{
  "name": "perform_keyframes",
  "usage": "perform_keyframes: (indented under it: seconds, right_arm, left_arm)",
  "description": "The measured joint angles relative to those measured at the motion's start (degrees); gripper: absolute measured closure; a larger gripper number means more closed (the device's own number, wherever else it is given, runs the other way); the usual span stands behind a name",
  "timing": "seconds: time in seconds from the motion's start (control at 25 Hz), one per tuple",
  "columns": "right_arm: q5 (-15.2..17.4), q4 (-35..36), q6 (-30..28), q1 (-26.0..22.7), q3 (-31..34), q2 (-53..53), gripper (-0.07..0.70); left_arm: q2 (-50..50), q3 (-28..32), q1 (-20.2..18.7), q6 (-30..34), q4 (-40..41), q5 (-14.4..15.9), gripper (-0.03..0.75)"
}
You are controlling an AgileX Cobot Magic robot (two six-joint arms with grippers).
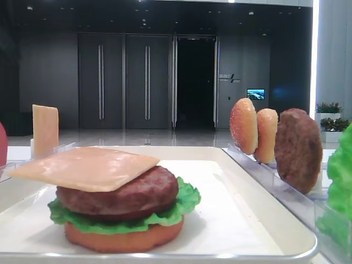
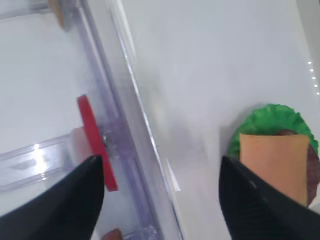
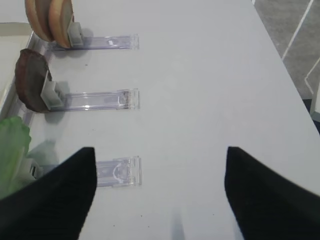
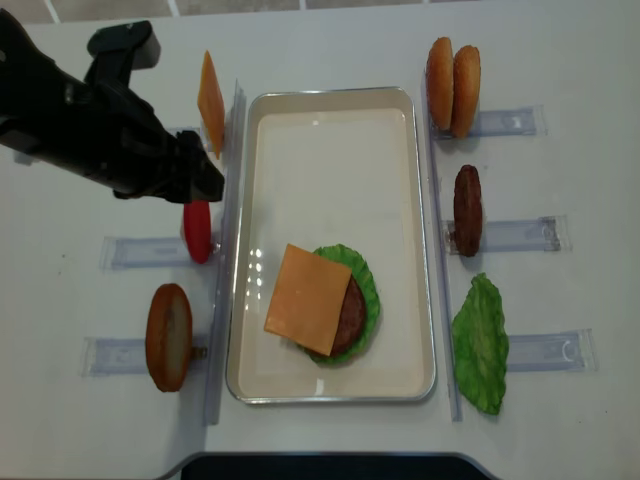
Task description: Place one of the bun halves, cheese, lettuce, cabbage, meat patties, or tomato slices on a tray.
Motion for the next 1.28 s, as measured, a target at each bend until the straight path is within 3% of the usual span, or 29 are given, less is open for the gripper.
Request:
perform_keyframes:
  seconds: [0.64,0.96,1.28]
  right_arm:
    - [0.0,0.0,0.0,0.0,0.0,0.0,0.097]
    - [0.0,0.0,0.0,0.0,0.0,0.0,0.097]
    - [0.0,0.0,0.0,0.0,0.0,0.0,0.097]
  left_arm:
    - [-3.6,0.0,9.8,-4.0,11.7,3.7,0.176]
    - [-3.8,0.0,10.2,-7.2,15.8,7.5,0.177]
    - [-7.9,3.7,10.2,-9.3,17.2,8.7,0.177]
